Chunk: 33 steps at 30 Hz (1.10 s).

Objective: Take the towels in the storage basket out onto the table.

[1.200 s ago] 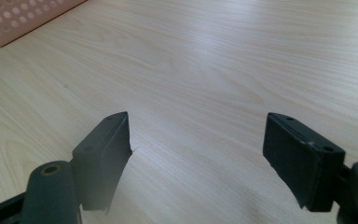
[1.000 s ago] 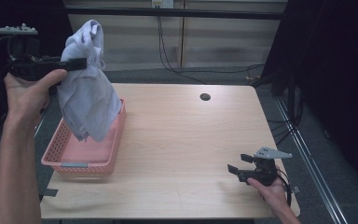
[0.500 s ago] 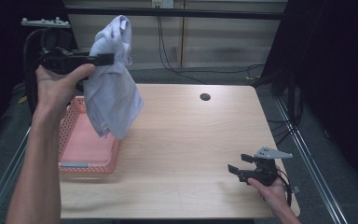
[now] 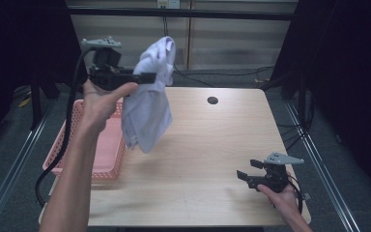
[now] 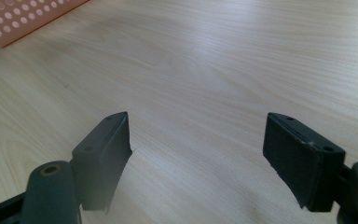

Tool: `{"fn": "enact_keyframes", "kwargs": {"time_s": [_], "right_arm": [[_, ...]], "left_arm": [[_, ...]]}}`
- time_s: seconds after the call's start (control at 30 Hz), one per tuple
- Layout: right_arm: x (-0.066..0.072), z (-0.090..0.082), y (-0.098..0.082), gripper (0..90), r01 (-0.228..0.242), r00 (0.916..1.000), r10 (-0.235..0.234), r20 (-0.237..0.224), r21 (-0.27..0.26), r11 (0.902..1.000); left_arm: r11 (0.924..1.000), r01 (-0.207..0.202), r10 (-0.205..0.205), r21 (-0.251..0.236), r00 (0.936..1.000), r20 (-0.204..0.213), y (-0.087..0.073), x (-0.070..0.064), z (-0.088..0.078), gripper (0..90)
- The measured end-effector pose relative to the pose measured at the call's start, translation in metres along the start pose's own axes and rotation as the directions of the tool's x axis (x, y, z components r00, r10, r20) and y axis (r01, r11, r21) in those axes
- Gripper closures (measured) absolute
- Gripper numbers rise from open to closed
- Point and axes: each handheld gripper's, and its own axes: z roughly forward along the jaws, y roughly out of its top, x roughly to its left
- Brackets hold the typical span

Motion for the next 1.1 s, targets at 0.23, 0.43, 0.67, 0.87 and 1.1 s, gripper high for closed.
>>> {"fn": "enact_keyframes", "kwargs": {"time_s": [0.23,0.43,0.67,0.87,1.1], "right_arm": [[0.0,0.0,0.0,23.0,0.004,1.0,-0.004,0.001,-0.001,1.0],[0.0,-0.002,0.0,22.9,0.002,1.0,-0.002,-0.002,0.0,1.0],[0.0,-0.001,0.0,23.0,0.0,1.0,0.0,-0.003,0.002,1.0],[0.0,-0.002,-0.001,22.9,0.002,1.0,-0.002,-0.001,-0.003,1.0],[0.001,-0.002,-0.001,23.0,-0.002,1.0,0.002,-0.001,-0.002,1.0]], "left_arm": [[0.9984,0.012,-0.018,0.056,0.9953,0.095,-0.028,-0.02,0.047,69.3],[0.9912,0.005,-0.028,0.132,0.985,0.17,-0.07,-0.042,0.09,67.9],[0.9788,-0.013,-0.039,0.204,0.9683,0.247,-0.114,-0.065,0.129,65.9],[0.9619,-0.004,-0.08,0.273,0.9521,0.295,-0.161,-0.075,0.165,61.3],[0.9657,0.05,-0.131,0.255,0.9403,0.314,-0.202,-0.062,0.18,43.3]]}}
